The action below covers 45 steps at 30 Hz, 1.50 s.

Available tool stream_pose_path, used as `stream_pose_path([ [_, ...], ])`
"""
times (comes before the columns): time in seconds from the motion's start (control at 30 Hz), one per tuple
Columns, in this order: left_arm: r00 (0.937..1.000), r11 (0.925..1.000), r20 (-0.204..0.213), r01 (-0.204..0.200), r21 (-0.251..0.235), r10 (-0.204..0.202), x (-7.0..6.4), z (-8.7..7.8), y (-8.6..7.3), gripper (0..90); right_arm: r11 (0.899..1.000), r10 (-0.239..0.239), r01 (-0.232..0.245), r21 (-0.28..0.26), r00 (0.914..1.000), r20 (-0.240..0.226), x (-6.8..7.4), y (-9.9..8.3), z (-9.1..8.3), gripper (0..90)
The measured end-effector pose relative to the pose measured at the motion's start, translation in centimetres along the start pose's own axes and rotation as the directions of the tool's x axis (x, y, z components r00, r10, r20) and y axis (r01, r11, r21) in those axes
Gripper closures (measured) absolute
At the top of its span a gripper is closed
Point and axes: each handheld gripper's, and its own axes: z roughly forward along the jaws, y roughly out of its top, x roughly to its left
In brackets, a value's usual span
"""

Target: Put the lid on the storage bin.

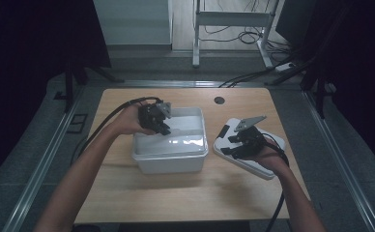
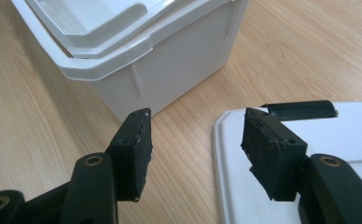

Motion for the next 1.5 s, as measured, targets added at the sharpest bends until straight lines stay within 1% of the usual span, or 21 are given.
stream_pose_path([
  [0.1, 1.0, 0.9999, 0.005, 0.002, 0.01, -0.002, 0.0, 0.2, 0.1, 88.8, 1.0, 0.003, -0.003, -0.001, 1.0, 0.0, 0.0, 0.0, -0.1, 42.0],
  [0.17, 0.9998, 0.9999, 0.017, 0.004, 0.01, -0.004, 0.0, 0.2, 0.1, 89.3, 1.0, 0.004, -0.004, -0.003, 1.0, 0.002, -0.1, -0.1, -0.1, 42.0],
  [0.2, 0.9997, 0.9998, 0.021, -0.008, 0.019, 0.007, 0.0, 0.1, 0.2, 89.4, 1.0, 0.005, -0.005, -0.003, 1.0, 0.004, -0.1, -0.1, -0.1, 42.0],
  [0.3, 0.9995, 0.9999, 0.03, -0.005, 0.011, 0.005, 0.0, 0.0, 0.2, 89.6, 1.0, 0.005, -0.005, -0.003, 1.0, 0.004, -0.1, -0.2, -0.2, 42.1],
  [0.33, 0.999, 0.9999, 0.043, 0.011, -0.003, -0.011, 0.0, 0.0, 0.2, 89.6, 1.0, 0.005, -0.005, -0.003, 1.0, 0.004, -0.1, -0.2, -0.2, 42.1],
  [0.47, 0.9986, 0.9998, 0.049, 0.021, 0.001, -0.021, 0.0, 0.0, 0.1, 89.4, 1.0, 0.005, -0.005, -0.002, 1.0, 0.004, -0.1, -0.2, -0.3, 42.1],
  [0.5, 0.9984, 0.9997, 0.052, 0.023, 0.002, -0.023, 0.0, 0.0, 0.1, 88.5, 1.0, 0.005, -0.005, -0.002, 1.0, 0.004, -0.1, -0.2, -0.3, 42.1],
  [0.53, 0.9978, 0.9995, 0.058, 0.032, 0.001, -0.032, 0.1, 0.1, 0.0, 83.8, 1.0, 0.004, -0.004, -0.001, 1.0, 0.004, -0.1, -0.2, -0.3, 42.0],
  [0.57, 0.9984, 0.9995, 0.047, 0.032, 0.004, -0.033, 0.0, 0.2, 0.0, 77.0, 1.0, 0.004, -0.004, -0.001, 1.0, 0.005, 0.0, -0.1, -0.3, 42.1],
  [0.6, 0.9983, 0.9995, 0.05, 0.029, 0.01, -0.029, 0.1, 0.3, -0.1, 75.1, 1.0, 0.003, -0.003, -0.001, 1.0, 0.005, 0.0, -0.1, -0.3, 42.0],
  [0.67, 0.9986, 0.9997, 0.047, 0.025, 0.006, -0.025, 0.0, 0.3, -0.1, 70.8, 1.0, 0.003, -0.003, -0.001, 1.0, 0.005, 0.0, -0.1, -0.3, 42.0],
  [0.7, 0.9991, 0.9997, 0.035, 0.023, 0.002, -0.023, -0.1, 0.2, -0.2, 68.9, 1.0, 0.003, -0.003, -0.001, 1.0, 0.005, 0.0, -0.1, -0.3, 42.0],
  [0.77, 0.9997, 0.9997, 0.012, 0.021, -0.013, -0.021, 0.0, -0.1, -0.3, 62.2, 1.0, 0.006, -0.006, -0.002, 0.9999, 0.008, -0.1, -0.1, -0.3, 42.0],
  [0.83, 0.9999, 0.9997, 0.0, 0.015, -0.02, -0.015, 0.0, -0.4, -0.4, 60.6, 1.0, 0.007, -0.007, -0.004, 0.9999, 0.01, -0.1, -0.1, -0.4, 42.1],
  [0.97, 0.9994, 0.9993, -0.029, 0.016, -0.034, -0.017, -0.2, -1.3, -0.9, 57.4, 1.0, 0.007, -0.007, -0.006, 0.9998, 0.016, -0.2, 0.0, -0.5, 42.0],
  [1.13, 0.9979, 0.9982, -0.056, 0.029, -0.053, -0.032, -0.5, -2.6, -2.0, 54.8, 1.0, -0.004, 0.003, 0.003, 0.9995, 0.033, -0.4, 0.1, -0.6, 42.2],
  [1.17, 0.9972, 0.9977, -0.067, 0.03, -0.06, -0.034, -0.5, -3.0, -2.3, 54.6, 1.0, -0.005, 0.005, 0.004, 0.9994, 0.035, -0.5, 0.2, -0.6, 42.2],
  [1.27, 0.9955, 0.9962, -0.079, 0.047, -0.073, -0.053, -0.7, -3.8, -3.5, 53.3, 1.0, -0.009, 0.009, 0.01, 0.9987, 0.05, -0.9, 0.2, -0.7, 42.2],
  [1.3, 0.9949, 0.9958, -0.082, 0.052, -0.075, -0.058, -0.7, -4.1, -3.9, 52.8, 1.0, -0.004, 0.003, 0.015, 0.9985, 0.055, -1.1, 0.2, -0.8, 42.2],
  [1.37, 0.9933, 0.9942, -0.09, 0.065, -0.086, -0.073, -0.8, -4.6, -4.7, 52.3, 1.0, -0.006, 0.005, 0.017, 0.9974, 0.072, -1.6, 0.1, -0.9, 42.2],
  [1.5, 0.9889, 0.9906, -0.108, 0.09, -0.103, -0.102, -1.0, -5.5, -6.3, 50.9, 1.0, 0.01, -0.013, 0.026, 0.9944, 0.105, -2.7, 0.0, -1.0, 42.4],
])
